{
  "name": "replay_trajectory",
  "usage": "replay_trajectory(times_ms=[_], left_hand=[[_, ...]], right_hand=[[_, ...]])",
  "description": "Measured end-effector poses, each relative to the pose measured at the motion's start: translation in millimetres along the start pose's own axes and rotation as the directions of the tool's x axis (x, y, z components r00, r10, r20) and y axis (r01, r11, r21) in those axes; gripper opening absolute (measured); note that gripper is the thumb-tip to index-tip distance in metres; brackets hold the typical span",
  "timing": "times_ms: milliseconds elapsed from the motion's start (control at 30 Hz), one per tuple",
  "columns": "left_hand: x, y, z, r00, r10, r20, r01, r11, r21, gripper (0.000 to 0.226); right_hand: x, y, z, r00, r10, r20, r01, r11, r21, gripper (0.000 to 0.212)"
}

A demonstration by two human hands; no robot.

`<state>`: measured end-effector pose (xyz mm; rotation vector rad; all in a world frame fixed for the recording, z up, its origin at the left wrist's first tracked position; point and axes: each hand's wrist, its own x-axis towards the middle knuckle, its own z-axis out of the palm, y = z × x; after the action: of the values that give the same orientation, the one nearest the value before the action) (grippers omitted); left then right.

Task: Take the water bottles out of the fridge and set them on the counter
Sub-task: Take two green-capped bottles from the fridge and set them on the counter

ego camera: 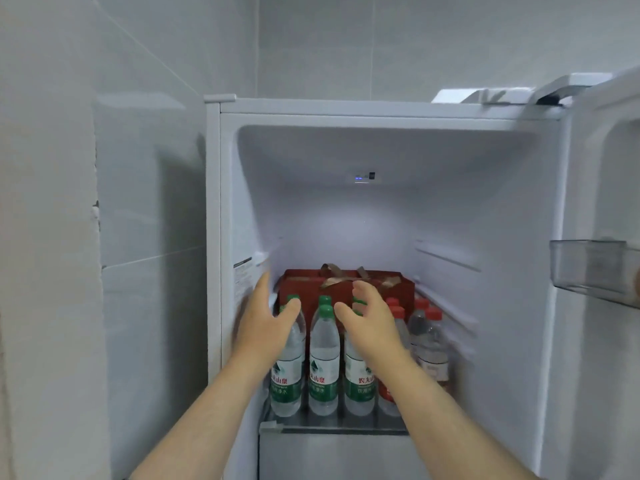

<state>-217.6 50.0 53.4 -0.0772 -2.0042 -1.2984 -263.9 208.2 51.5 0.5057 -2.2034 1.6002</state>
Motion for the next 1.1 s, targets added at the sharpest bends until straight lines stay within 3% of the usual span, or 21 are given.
replay_trajectory(times_ms=[133,300,433,633,833,967,1100], left_hand=[[24.1,-31.9,32.0,0.99,-0.133,0.049,0.128,0.988,0.088,0.04],[48.3,-77.0,48.9,0.973,-0.215,0.088,0.199,0.966,0.166,0.039],[55.9,-94.2,59.1,0.971,-0.226,0.078,0.211,0.962,0.171,0.046],[48.3,-112.4,69.0,0.973,-0.232,-0.004,0.224,0.932,0.283,0.035],[26.2,-108.1,64.9,0.981,-0.192,-0.023,0.192,0.946,0.261,0.032],[15.9,-101.0,56.8,0.988,-0.154,-0.033,0.157,0.95,0.271,0.024],[-0.4,-88.7,41.7,0.988,-0.151,-0.007,0.149,0.965,0.218,0.03]], right_hand=[[39.2,32.6,29.5,0.98,0.146,0.131,-0.138,0.988,-0.067,0.067],[71.3,56.0,54.4,0.956,0.214,0.199,-0.181,0.968,-0.172,0.062],[84.3,68.3,62.7,0.96,0.194,0.201,-0.137,0.955,-0.264,0.064],[81.0,88.3,58.6,0.982,0.132,0.132,-0.094,0.961,-0.26,0.021],[57.0,92.5,50.3,0.951,0.179,0.254,-0.084,0.936,-0.343,0.046],[39.7,87.5,44.5,0.968,0.152,0.199,-0.067,0.923,-0.38,0.041],[21.4,75.3,36.6,0.984,0.097,0.149,-0.043,0.944,-0.328,0.038]])
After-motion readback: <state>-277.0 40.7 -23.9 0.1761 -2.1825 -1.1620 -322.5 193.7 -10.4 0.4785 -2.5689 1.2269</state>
